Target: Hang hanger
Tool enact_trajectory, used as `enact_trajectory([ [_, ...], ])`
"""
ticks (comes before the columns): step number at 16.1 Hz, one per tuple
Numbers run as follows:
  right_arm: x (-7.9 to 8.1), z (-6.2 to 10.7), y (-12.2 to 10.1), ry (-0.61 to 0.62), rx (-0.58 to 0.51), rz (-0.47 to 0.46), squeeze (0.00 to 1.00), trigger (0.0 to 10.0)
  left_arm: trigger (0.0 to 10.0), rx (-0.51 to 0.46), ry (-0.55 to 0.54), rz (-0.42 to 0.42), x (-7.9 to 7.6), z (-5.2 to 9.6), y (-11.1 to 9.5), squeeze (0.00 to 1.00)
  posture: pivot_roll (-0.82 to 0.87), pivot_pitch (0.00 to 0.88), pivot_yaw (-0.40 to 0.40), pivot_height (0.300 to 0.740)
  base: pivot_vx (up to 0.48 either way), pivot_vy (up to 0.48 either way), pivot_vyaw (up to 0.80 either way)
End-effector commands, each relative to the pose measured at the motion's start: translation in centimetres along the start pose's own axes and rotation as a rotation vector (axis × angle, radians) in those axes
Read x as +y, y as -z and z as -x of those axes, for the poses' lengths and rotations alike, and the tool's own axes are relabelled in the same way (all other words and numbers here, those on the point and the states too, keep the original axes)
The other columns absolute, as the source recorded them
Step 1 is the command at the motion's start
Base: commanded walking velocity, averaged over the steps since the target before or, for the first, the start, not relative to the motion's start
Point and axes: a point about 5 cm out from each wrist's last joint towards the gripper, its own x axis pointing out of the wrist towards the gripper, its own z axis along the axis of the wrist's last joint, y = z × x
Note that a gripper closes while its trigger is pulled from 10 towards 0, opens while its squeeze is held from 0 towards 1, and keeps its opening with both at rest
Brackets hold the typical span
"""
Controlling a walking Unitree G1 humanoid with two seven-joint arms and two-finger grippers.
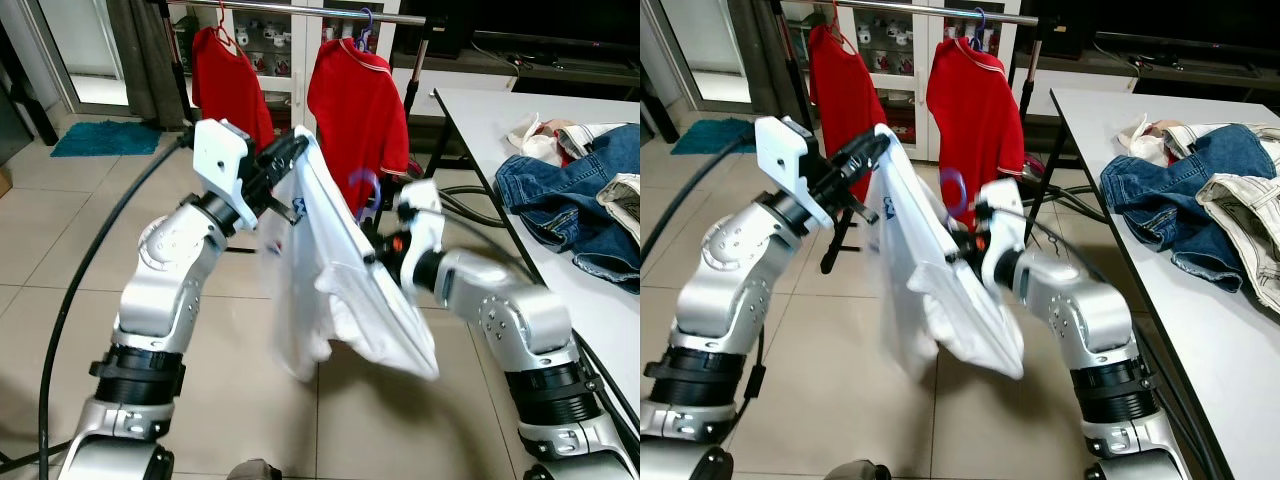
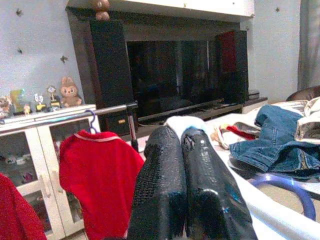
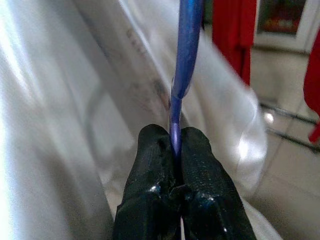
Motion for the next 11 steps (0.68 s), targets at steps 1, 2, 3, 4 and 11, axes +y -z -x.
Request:
enact_trajectory([
  [1,-0.8,0.4,0.6,0.06,0.044,0.0,0.0,10.0,0.0,-0.045,-0.031,-0.053,0.7,-0.2,-1.6,0.0,0.08,0.0,-0.035,0.74,0.0,0.0,0.0],
  [2,-2.3,0.9,1.0,0.176,0.06,-0.059,0.0,10.0,0.0,-0.038,-0.068,-0.118,1.4,0.0,-1.9,0.0,0.08,0.0,-0.033,0.74,0.0,0.0,0.0],
  [3,-2.6,1.1,0.9,0.198,0.053,-0.076,0.0,10.0,0.0,-0.036,-0.081,-0.137,1.6,0.1,-2.0,0.0,0.08,0.0,-0.031,0.74,0.0,0.0,0.0],
  [4,-2.8,1.2,0.9,0.209,0.048,-0.086,0.0,10.0,0.0,-0.035,-0.089,-0.148,1.7,0.1,-2.0,0.0,0.07,0.0,-0.03,0.74,0.0,0.0,0.0],
  [11,-4.5,1.9,-3.6,0.353,-0.245,-0.251,0.0,10.0,0.0,0.199,0.129,-0.159,-3.6,1.6,2.8,0.0,0.07,0.0,-0.03,0.74,0.0,0.0,0.0],
])
